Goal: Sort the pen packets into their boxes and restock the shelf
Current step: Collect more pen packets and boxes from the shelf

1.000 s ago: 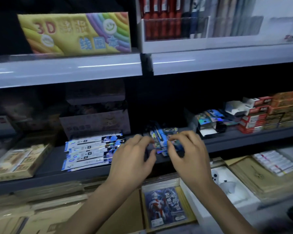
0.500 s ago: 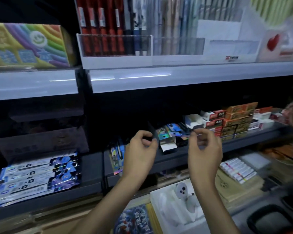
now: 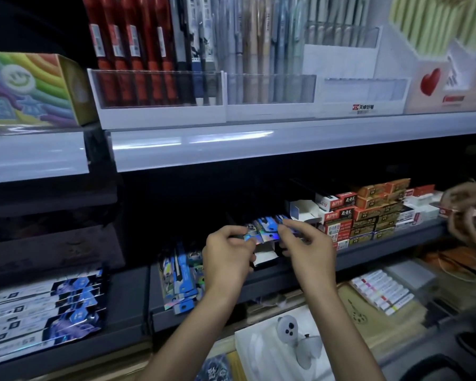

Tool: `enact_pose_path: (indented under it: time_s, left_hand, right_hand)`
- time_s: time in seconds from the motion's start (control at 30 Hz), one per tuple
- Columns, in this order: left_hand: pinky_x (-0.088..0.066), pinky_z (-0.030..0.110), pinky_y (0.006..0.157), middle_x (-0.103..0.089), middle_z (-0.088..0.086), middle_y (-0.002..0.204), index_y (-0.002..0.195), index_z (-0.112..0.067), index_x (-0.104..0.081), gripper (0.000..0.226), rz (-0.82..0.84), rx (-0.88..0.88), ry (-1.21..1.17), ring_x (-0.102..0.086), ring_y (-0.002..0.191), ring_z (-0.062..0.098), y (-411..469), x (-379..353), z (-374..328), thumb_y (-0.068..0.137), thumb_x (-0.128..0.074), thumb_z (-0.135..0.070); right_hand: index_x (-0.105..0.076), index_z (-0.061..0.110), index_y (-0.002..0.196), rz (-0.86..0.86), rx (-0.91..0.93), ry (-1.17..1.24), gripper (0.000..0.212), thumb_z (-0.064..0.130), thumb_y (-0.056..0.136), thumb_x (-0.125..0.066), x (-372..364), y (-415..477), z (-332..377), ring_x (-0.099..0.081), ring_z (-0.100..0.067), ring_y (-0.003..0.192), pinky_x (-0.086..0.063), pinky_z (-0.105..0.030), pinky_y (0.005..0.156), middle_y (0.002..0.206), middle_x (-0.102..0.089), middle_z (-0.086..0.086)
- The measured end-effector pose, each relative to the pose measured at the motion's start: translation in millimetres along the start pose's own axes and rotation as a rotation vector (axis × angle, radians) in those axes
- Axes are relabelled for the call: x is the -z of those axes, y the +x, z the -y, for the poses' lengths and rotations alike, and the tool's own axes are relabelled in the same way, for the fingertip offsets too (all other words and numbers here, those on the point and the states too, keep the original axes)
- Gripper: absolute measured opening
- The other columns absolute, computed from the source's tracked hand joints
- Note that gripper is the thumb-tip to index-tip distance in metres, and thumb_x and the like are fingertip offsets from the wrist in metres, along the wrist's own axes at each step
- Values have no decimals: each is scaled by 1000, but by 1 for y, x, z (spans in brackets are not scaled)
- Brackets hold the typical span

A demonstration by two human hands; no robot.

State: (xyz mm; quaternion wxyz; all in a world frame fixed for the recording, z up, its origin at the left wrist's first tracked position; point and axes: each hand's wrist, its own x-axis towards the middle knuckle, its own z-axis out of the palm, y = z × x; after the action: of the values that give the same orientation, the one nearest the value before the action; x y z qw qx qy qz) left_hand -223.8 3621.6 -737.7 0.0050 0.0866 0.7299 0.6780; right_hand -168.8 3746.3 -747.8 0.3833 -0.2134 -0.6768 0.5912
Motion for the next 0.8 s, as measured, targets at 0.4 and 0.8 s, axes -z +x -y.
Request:
enact_pose_path:
  time_s: [0.4, 0.8]
  left_hand:
    - [-65, 49, 76, -73, 7, 86, 103, -12, -68, 15, 1, 175, -123, -72, 58, 14, 4, -4, -6, 93, -73, -22]
    - [-64, 36, 59, -71, 21, 89, 91, 10, -74, 51, 65, 248, -199, -74, 74, 28, -2, 6, -20, 77, -90, -36]
  right_hand:
    - [-83, 24, 98, 26, -26, -13, 17, 14, 85, -82, -5, -6, -5, -56, -5, 59, -45, -9, 55, 89, -76, -2]
    - [-83, 28, 97, 69, -13, 63, 20, 11, 87, -79, -6, -33, -2, -70, -10, 83, -52, -19, 73, 105, -73, 14]
